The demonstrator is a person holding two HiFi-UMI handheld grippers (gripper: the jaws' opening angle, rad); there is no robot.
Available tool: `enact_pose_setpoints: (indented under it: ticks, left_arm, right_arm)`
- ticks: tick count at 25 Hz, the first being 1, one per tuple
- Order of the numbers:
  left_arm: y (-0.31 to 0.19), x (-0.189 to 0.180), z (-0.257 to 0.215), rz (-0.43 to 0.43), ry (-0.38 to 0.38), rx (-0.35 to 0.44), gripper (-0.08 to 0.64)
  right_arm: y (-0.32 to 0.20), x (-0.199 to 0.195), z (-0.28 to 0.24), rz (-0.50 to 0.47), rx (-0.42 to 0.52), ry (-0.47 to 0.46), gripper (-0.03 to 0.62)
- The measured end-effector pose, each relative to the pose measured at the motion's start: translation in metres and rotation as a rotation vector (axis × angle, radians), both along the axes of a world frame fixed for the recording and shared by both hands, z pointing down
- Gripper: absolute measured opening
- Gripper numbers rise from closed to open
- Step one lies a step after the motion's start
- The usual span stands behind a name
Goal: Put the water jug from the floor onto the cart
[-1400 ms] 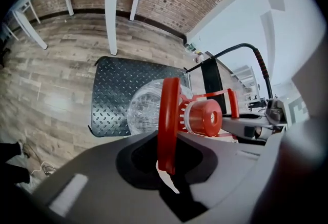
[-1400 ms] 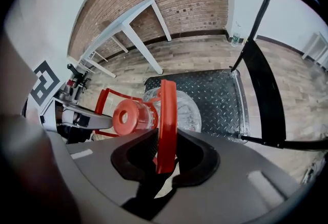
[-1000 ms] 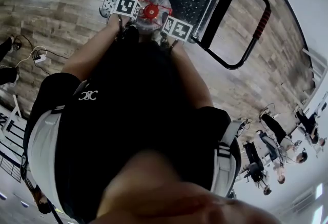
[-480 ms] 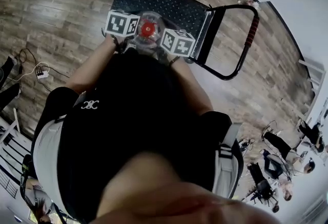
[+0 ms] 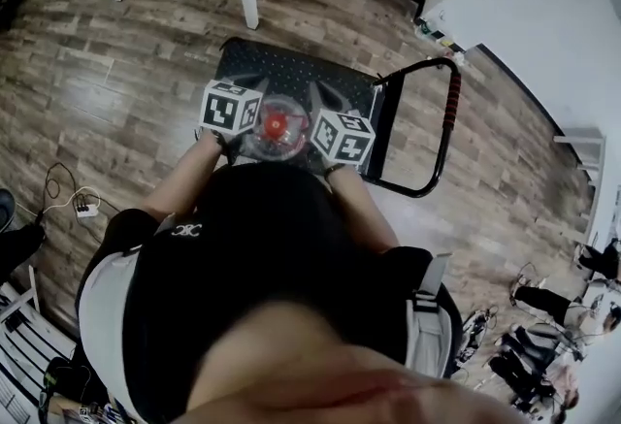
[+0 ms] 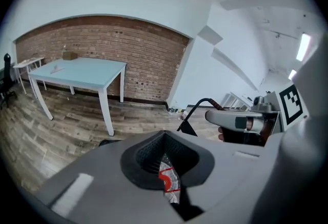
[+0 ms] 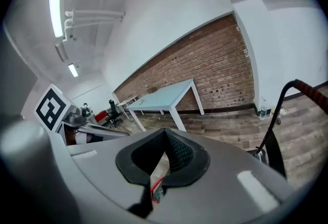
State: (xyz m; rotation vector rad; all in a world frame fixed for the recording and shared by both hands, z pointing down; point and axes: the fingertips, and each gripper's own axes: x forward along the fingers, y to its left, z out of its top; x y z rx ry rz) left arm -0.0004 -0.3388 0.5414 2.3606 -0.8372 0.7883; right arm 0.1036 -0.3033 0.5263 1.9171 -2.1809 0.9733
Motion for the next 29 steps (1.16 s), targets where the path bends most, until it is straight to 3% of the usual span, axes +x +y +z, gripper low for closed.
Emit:
enact_pose_setpoints:
  ticks: [13, 29]
  left_arm:
    - [-0.003, 0.023, -0.023, 0.008, 0.023, 0.029, 0.000]
    - [0.021, 0.021, 0.004, -0.032, 0.049, -0.070, 0.000]
  right_arm:
    - [0.010, 0.021, -0.025, 0.011, 0.073, 0.004, 0.012]
    - [0.025, 0.016, -0.002, -0.037, 0.002, -0.042, 0.012]
